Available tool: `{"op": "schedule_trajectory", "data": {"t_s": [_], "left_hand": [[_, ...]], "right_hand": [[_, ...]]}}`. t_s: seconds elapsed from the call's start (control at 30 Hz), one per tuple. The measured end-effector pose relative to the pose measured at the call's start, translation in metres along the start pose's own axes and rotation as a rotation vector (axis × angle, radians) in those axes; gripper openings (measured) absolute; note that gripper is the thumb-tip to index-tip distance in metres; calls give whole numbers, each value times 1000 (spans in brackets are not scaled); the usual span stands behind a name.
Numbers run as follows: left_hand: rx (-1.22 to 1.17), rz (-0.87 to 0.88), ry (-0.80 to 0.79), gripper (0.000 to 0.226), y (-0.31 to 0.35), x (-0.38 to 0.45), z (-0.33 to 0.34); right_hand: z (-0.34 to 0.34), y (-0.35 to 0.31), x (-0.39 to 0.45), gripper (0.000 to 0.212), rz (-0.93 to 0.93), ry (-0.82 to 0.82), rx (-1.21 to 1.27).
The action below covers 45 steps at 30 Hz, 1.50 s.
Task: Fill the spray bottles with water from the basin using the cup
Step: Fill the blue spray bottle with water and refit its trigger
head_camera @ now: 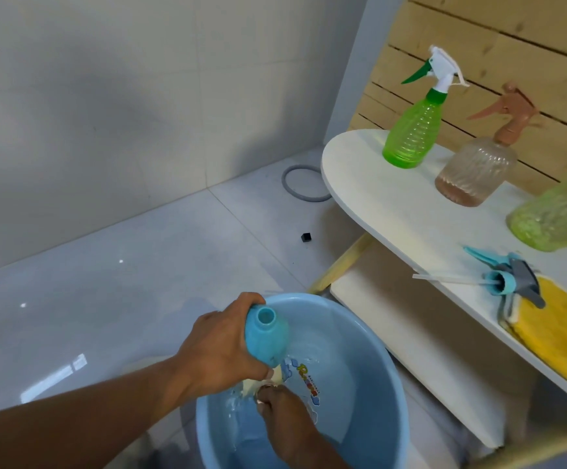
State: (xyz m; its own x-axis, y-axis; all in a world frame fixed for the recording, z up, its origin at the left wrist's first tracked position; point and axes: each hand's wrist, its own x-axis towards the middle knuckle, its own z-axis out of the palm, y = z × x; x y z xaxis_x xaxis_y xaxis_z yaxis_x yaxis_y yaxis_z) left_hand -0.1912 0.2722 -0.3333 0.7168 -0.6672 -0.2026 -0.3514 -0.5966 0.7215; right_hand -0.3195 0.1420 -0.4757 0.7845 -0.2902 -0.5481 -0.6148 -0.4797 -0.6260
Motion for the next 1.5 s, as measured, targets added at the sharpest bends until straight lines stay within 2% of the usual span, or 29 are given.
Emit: {"op": "schedule_trajectory", "data": {"t_s": [0.1, 0.23, 0.37, 0.6, 0.7, 1.0, 1.3, 1.5], "left_hand": [[-15, -15, 10, 88, 2, -1, -2], [1, -34, 13, 92, 2, -6, -3], [22, -40, -6, 95, -1, -13, -5], [71, -50, -48, 96, -5, -20, -5], [98, -52, -72, 96, -6, -20, -4], [154, -44, -95, 97, -4, -17, 0], [149, -39, -96, 100, 4, -11, 6], [138, -26, -91, 106, 7, -7, 9]], "right_hand": [[-6, -3, -11, 14, 19, 75, 279], [-29, -7, -20, 18, 225, 124, 760], [-59, -8, -36, 16, 314, 219, 940], [-110, -6, -62, 26, 186, 414, 890], [-130, -12, -73, 33, 124, 450, 836], [-160, -55, -96, 32, -63, 522, 759], [-176, -98, -121, 31, -375, 620, 628], [-178, -112, -132, 30, -445, 644, 520]]}}
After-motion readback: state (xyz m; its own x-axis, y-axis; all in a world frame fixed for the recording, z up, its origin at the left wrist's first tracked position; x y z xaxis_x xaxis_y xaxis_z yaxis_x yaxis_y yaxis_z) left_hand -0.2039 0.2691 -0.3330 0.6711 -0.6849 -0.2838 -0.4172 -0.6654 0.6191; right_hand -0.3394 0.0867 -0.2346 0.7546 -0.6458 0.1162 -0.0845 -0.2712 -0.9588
